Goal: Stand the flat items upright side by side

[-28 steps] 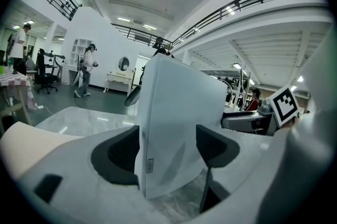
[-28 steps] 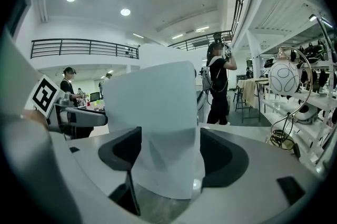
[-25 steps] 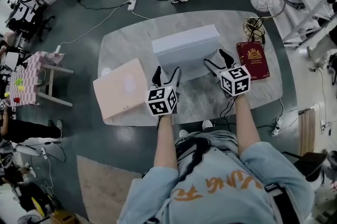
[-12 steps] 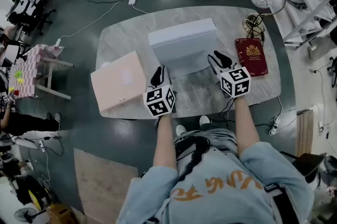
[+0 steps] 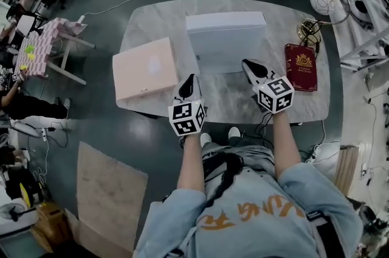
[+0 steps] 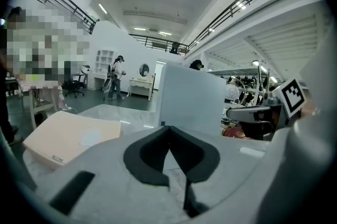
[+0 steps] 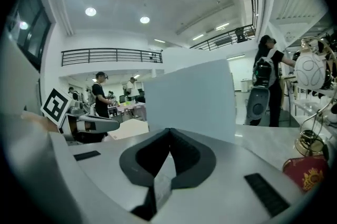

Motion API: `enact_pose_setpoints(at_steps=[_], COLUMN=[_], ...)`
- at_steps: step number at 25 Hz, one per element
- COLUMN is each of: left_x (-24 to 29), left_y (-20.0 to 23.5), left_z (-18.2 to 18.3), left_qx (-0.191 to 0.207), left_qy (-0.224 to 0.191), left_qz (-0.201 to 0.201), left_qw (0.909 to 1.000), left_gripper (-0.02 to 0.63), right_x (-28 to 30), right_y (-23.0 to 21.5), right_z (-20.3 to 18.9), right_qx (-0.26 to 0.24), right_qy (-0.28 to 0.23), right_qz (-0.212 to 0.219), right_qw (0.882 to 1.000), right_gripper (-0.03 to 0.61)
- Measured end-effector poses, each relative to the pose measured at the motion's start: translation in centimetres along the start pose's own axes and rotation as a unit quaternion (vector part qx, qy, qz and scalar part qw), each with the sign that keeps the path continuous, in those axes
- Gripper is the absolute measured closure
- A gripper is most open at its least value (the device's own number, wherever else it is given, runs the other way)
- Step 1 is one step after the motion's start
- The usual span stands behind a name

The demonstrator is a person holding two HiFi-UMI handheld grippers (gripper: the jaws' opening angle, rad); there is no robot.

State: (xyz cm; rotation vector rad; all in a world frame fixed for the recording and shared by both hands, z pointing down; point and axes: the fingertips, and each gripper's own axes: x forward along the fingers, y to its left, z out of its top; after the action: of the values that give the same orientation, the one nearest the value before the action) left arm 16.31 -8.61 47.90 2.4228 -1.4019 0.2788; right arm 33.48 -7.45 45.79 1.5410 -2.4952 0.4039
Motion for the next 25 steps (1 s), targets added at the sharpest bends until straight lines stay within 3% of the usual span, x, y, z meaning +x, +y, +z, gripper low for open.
enact_pose_setpoints(at_steps=[8,13,16,18,21,25], left_x=[-4.7,-7.9,-9.7,-10.8,-12.2,-13.3], left_y=[4.6,6.9,8.0,8.6,9.7,11.2], left_z=[-0.5,-0.6,-1.1,-1.7,-2.3,-3.1], left_qx=[-0.018,-0.033,-0.056,-0.074,-0.095,-0.123], left_qy=[-0.034,-0.052,-0.057,-0.059,-0.064,-0.071], left_qz=[0.1,0.158,0.18,0.193,0.21,0.224], left_qw=[0.9942,0.9855,0.9804,0.9767,0.971,0.9642], left_gripper=[0.601,0.6,0.509,0.443,0.409,0.33], right_x=[3.5,5.3,5.8,6.0,6.6,8.2], right_y=[7.1,11.3,14.3,16.3,19.1,21.9], right_z=[0.8,1.6,2.1,2.1,2.0,1.7], right_qx=[-0.049,-0.056,-0.052,-0.059,-0.077,-0.098], right_qy=[0.002,-0.009,-0.015,-0.008,0.007,0.025], right_qz=[0.115,0.185,0.239,0.274,0.314,0.342], right_qw=[0.992,0.981,0.969,0.96,0.946,0.934], right_gripper=[0.577,0.577,0.574,0.525,0.444,0.336])
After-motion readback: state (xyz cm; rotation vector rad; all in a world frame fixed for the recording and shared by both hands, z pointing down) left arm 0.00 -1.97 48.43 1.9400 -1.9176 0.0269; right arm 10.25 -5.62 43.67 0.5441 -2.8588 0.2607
